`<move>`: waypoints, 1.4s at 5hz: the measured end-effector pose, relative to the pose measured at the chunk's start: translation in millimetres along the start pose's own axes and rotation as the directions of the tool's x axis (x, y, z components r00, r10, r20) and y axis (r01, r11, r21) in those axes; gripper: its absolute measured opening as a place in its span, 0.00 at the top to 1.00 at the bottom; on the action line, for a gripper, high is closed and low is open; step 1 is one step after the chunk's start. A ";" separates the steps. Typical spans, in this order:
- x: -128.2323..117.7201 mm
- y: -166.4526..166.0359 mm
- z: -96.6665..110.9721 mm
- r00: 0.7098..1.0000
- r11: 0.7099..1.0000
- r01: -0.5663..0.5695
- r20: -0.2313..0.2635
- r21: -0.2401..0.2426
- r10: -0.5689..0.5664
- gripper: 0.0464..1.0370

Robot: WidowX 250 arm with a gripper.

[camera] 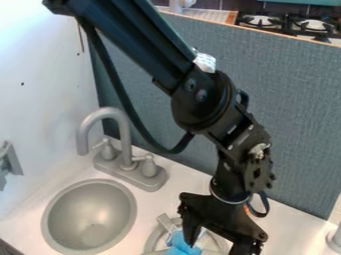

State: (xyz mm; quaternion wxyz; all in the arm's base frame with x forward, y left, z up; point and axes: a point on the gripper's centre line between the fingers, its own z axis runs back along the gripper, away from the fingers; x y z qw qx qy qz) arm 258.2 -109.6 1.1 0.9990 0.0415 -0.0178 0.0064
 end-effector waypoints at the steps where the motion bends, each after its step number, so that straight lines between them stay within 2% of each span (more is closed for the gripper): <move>1: -3.9 1.1 -8.8 1.000 1.000 0.006 -0.029 0.014 -0.006 0.04; 2: 21.6 -14.5 -16.1 0.998 0.998 0.058 0.003 -0.014 -0.058 0.04; 4: 87.1 -58.7 -31.5 0.975 0.966 0.199 0.133 -0.165 -0.178 0.04; 5: 111.3 -52.3 -40.5 0.972 0.952 0.208 0.153 -0.225 -0.177 0.04; 6: 126.6 -43.4 -49.0 0.970 0.935 0.237 0.125 -0.263 -0.211 0.04; 7: 128.5 -23.1 -59.4 0.977 0.938 0.215 0.075 -0.271 -0.202 0.04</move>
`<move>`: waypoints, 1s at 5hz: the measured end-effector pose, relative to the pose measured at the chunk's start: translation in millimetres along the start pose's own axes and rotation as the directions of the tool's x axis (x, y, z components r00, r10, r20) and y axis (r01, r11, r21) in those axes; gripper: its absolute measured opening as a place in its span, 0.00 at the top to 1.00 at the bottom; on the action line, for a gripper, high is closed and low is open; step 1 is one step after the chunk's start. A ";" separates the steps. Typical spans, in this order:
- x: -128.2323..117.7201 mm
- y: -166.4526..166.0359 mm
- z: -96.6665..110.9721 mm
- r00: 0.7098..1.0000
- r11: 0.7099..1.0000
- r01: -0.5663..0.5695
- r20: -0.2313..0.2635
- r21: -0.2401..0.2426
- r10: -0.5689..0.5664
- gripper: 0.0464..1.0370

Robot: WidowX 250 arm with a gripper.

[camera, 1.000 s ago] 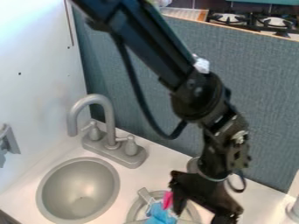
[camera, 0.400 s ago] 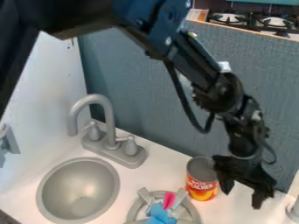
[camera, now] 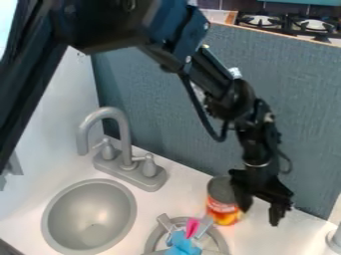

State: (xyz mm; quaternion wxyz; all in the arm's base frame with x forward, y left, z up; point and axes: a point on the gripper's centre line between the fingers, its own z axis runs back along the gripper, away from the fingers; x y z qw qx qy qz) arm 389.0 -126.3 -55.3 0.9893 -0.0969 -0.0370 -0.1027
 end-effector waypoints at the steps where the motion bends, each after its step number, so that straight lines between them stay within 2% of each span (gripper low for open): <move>1: -2.7 34.2 -1.8 0.998 0.993 -0.069 0.002 0.093 0.069 0.04; 2: -33.1 66.3 2.8 0.980 0.941 -0.175 -0.043 0.289 0.196 0.04; 3: -28.5 69.5 38.6 0.978 0.921 -0.210 0.058 0.328 0.202 0.04; 4: -29.3 62.6 35.9 0.982 0.941 -0.191 0.053 0.280 0.184 0.04; 5: -51.9 48.2 46.8 0.985 0.958 -0.172 0.012 0.230 0.174 0.04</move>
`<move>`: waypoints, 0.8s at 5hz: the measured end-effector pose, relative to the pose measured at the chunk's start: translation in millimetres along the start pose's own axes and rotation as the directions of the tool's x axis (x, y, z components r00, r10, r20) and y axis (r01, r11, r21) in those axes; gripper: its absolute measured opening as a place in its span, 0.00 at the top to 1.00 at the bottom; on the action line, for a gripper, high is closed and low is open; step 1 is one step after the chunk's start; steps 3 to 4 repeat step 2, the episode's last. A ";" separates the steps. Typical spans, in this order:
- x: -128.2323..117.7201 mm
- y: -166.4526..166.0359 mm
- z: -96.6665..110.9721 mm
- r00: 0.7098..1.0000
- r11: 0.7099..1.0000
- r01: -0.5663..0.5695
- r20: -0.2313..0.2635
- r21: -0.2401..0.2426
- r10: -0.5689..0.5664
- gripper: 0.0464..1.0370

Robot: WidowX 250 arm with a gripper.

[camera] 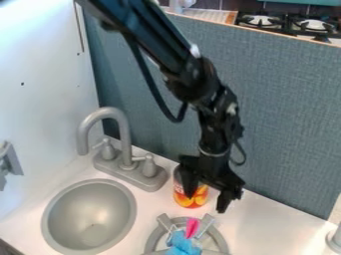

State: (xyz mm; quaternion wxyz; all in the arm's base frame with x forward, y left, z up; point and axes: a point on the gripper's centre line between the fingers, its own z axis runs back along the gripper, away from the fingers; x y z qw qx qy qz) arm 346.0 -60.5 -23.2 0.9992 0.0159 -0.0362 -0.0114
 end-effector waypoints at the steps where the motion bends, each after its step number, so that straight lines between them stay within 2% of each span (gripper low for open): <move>1: -41.4 -15.1 10.1 0.996 1.000 0.002 -0.092 0.016 -0.001 0.04; 2: -84.2 -19.3 15.2 0.990 1.000 0.003 -0.138 0.013 -0.002 0.04; 4: -84.2 -19.3 15.2 0.990 1.000 0.003 -0.138 0.013 -0.002 0.04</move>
